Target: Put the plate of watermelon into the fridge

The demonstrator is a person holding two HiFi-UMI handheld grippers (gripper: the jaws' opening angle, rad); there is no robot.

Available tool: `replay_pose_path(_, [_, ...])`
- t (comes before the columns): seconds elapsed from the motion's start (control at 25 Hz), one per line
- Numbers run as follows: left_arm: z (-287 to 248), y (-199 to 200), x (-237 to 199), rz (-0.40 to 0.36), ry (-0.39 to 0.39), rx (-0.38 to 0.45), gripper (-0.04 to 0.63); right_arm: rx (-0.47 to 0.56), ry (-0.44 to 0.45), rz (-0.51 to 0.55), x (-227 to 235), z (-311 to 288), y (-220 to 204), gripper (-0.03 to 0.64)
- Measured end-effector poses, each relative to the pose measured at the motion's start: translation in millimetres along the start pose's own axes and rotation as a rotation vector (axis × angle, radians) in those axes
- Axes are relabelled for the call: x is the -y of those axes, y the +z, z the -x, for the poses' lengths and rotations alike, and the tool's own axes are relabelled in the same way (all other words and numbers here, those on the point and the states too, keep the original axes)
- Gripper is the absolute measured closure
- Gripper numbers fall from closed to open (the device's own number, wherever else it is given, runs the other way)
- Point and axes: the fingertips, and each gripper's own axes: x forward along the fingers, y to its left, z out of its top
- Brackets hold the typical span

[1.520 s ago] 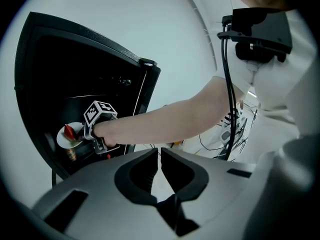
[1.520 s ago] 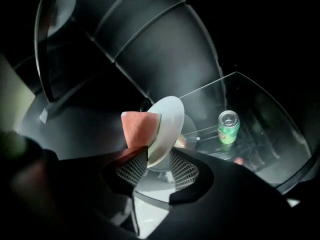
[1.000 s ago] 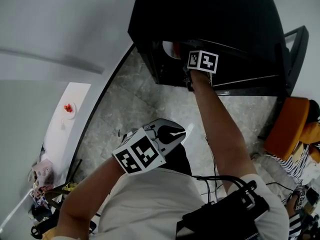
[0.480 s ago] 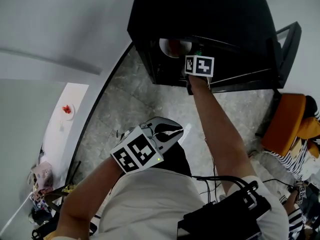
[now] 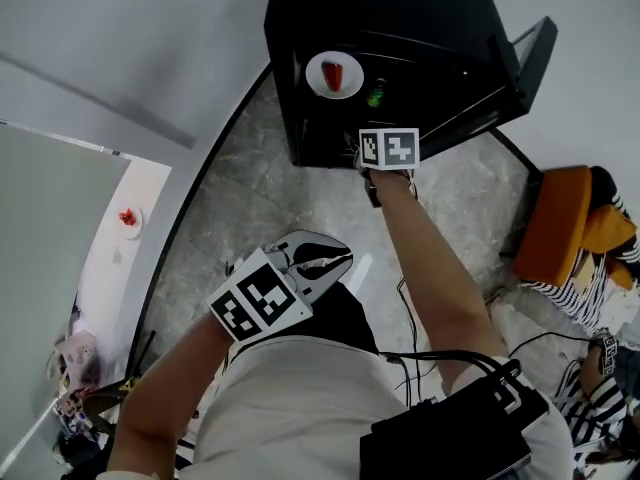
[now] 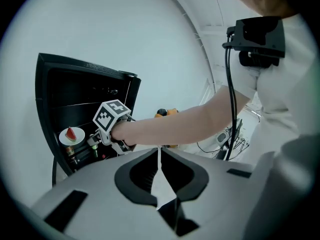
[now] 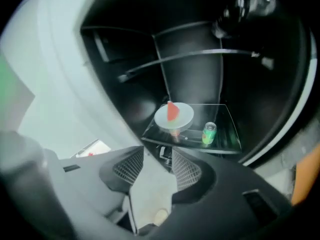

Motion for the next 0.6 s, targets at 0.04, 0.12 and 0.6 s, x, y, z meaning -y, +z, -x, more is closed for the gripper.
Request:
replay_pose_path(0.04, [5.2, -1.3, 6.5, -0.004, 0.004, 0.006, 0.566, 0.004, 0.0, 0.008, -6.1, 10.3, -4.0, 0.43])
replay_pose_path(0.12, [16.4, -5.7, 22.8, -0.003, 0.011, 0.02, 0.567, 0.004, -0.001, 0.021, -20.0, 31.8, -17.1, 0.453])
replay_pose_path(0.6, [65.6, -44.1, 116.9, 0.033, 0.015, 0.06, 0.566, 0.014, 0.061, 0.123, -118.4, 159.8, -117.8, 0.592])
